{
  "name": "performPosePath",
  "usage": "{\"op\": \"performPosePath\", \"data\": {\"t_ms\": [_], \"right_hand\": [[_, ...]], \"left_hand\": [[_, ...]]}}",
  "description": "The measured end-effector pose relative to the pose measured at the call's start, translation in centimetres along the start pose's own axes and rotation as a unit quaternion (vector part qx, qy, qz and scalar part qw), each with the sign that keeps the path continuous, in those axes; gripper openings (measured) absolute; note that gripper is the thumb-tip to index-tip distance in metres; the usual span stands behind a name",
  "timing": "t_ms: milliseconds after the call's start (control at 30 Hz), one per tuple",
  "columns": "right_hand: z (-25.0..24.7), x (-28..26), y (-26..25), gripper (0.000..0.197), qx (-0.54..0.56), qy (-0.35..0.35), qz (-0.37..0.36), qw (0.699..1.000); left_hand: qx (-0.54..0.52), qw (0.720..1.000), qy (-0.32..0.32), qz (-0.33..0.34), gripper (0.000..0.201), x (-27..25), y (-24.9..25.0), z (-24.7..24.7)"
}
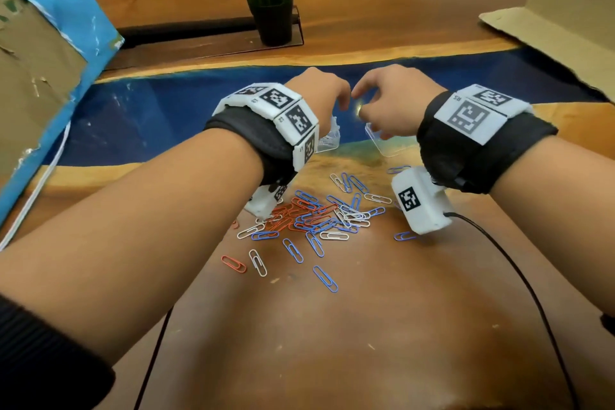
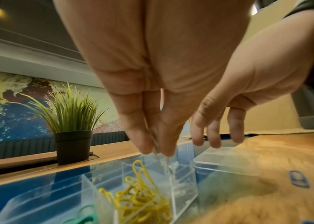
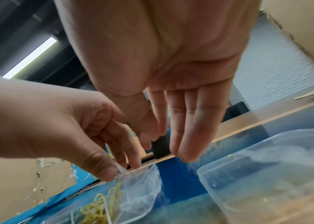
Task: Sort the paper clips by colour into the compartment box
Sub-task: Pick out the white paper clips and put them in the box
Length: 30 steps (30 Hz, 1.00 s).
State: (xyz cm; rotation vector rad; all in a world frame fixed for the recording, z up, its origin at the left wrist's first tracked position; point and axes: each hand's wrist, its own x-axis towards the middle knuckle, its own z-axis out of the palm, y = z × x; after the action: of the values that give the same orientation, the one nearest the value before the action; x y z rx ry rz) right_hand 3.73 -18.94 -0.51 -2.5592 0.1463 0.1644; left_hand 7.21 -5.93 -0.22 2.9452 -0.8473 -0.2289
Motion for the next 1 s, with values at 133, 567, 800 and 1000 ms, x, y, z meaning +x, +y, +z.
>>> {"op": "performPosePath", "data": {"t_ms": [133, 567, 800, 1000], "right_hand": [[0.0, -0.4, 0.7, 0.030, -0.018, -0.003, -0.003, 1.000], [1.4, -1.4, 0.2, 0.026, -0.106, -0.051, -0.034, 0.992], [1.8, -1.8, -0.2, 0.032, -0.161, -0.065, -0.030, 0.984], [2.2, -2.3, -0.6, 0.023, -0.160, -0.053, -0.046, 0.985]], "left_hand": [[-0.022, 1.000, 0.019, 0.002, 0.038, 0.0, -0.2, -0.2], [0.021, 0.998, -0.009, -0.056, 0.039, -2.2, -2.7, 1.1], [0.025, 0.998, -0.020, -0.061, 0.038, -2.9, -3.3, 1.3], [-0.002, 0.999, 0.008, -0.050, 0.031, -4.0, -3.5, 1.6]]}}
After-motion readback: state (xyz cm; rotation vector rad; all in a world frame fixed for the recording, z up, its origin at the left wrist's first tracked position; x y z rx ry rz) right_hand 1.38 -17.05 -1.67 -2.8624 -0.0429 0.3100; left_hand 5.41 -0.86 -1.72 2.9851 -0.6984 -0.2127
